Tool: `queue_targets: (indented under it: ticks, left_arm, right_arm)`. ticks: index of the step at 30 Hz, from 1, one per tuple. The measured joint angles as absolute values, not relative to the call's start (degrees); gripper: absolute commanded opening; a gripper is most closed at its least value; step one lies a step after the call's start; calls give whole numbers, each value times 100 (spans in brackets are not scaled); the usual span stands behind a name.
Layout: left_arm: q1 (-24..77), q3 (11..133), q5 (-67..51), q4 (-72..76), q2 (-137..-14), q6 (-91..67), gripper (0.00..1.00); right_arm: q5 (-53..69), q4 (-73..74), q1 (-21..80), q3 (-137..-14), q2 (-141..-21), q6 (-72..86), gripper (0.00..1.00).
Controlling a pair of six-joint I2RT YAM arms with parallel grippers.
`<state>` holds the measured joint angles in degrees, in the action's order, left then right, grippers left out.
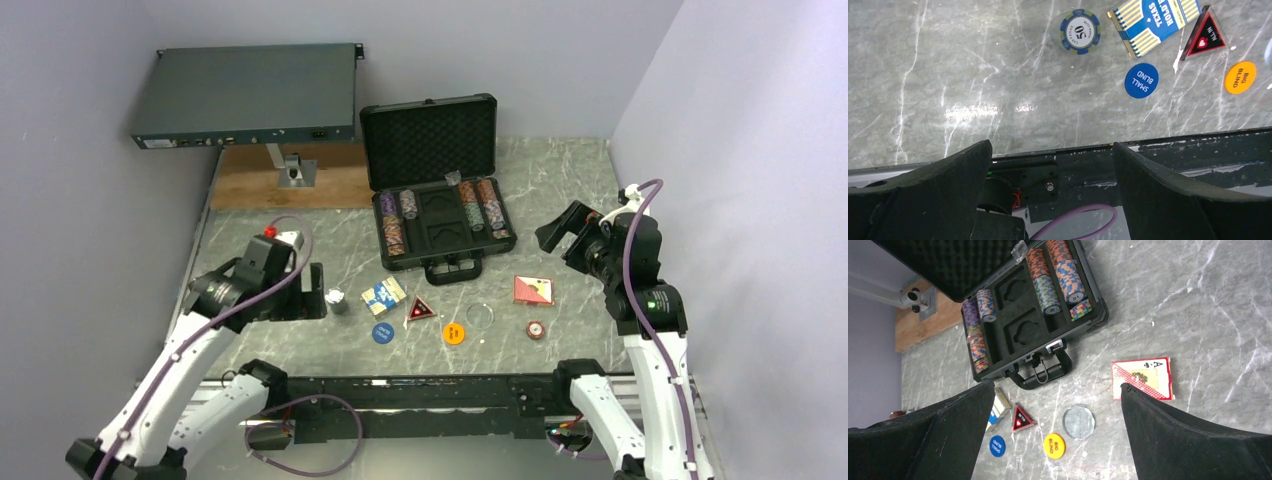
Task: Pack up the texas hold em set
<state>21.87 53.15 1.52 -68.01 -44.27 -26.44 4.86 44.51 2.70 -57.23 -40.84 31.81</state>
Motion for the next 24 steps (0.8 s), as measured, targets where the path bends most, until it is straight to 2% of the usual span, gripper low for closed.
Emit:
queue_targets:
  ticks: [7, 15, 24]
  left_arm:
    - [2888, 4993, 567, -5999, -5627, -2845, 94]
    - [3170, 4871, 814, -4969, -6882, -2871, 85]
    - [3170, 4659, 1037, -4401, -7400, -2766, 66]
  right_arm:
    - [502, 4445, 270, -5714, -4136, 3162, 100]
    - [495, 4493, 270, -5736, -4180, 3068, 100]
    - [408, 4777, 272, -5813, -3859, 2971, 100]
